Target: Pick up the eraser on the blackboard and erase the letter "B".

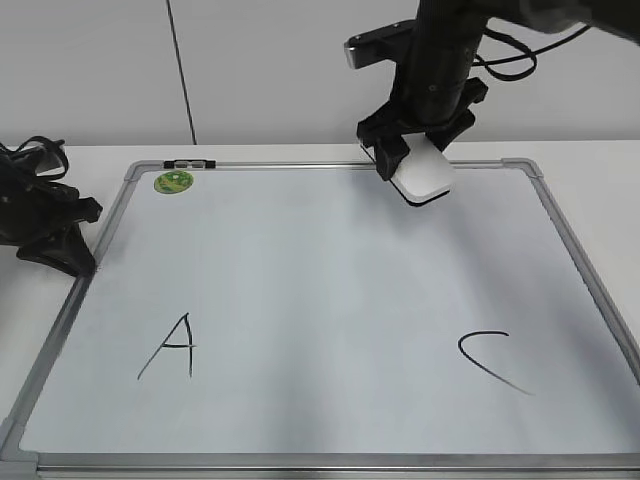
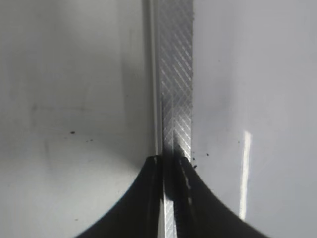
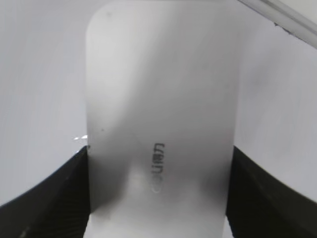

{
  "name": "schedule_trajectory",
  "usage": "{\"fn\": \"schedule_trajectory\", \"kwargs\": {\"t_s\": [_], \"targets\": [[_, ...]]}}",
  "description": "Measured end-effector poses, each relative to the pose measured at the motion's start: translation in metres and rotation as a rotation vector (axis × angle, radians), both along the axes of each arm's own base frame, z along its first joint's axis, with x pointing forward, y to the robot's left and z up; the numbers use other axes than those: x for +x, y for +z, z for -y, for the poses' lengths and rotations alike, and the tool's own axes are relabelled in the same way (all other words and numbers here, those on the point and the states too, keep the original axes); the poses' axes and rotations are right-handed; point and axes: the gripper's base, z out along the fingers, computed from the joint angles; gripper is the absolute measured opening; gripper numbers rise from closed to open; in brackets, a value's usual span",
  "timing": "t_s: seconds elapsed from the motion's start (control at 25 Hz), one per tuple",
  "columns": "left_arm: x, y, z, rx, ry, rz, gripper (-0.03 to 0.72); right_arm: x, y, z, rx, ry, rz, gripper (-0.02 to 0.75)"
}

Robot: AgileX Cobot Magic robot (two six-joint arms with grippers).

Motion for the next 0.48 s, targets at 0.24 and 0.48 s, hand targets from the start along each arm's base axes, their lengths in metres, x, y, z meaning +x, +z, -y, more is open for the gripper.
{"fn": "schedule_trajectory", "kwargs": {"t_s": [0.24, 0.48], "targets": [[0.0, 0.0, 0.0, 0.0, 0.0, 0.0, 0.032, -0.024, 0.005, 0.019, -0.003, -0.024, -0.068, 0.54], [0.0, 0.0, 0.0, 0.0, 0.0, 0.0, 0.032, -0.049, -0.006, 0.077, -0.014, -0.144, -0.184, 0.54]]}}
